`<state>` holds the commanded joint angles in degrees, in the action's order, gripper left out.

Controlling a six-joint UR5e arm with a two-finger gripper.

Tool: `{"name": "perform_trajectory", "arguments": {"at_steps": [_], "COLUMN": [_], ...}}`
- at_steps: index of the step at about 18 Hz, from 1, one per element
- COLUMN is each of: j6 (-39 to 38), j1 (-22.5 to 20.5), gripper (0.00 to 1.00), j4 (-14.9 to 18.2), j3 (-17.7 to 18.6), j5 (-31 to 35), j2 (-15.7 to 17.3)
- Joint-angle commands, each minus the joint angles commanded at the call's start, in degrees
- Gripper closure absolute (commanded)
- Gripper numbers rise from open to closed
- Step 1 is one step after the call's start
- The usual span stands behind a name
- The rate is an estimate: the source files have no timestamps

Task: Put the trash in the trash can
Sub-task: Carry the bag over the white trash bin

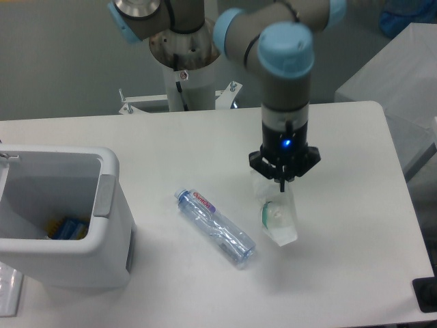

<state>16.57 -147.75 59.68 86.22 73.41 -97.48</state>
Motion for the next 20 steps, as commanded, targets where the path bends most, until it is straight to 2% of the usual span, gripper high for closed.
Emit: {"name": "perform_trajectory", "arguments": {"at_steps": [4, 8, 16, 20], "j6": [-9.6, -11.0, -14.5, -13.1], "j1": [0.4, 5.0, 16.2, 21.9], "gripper": [0.99, 0.99, 0.98, 0.97], "j4": [-0.3, -0.3, -0.4, -1.4], "j3": [-1.0, -0.9, -0.4, -0.4], "j5": [-6.5, -9.3, -9.1, -9.1], "j2": [4.0, 6.9, 7.4, 6.3]}}
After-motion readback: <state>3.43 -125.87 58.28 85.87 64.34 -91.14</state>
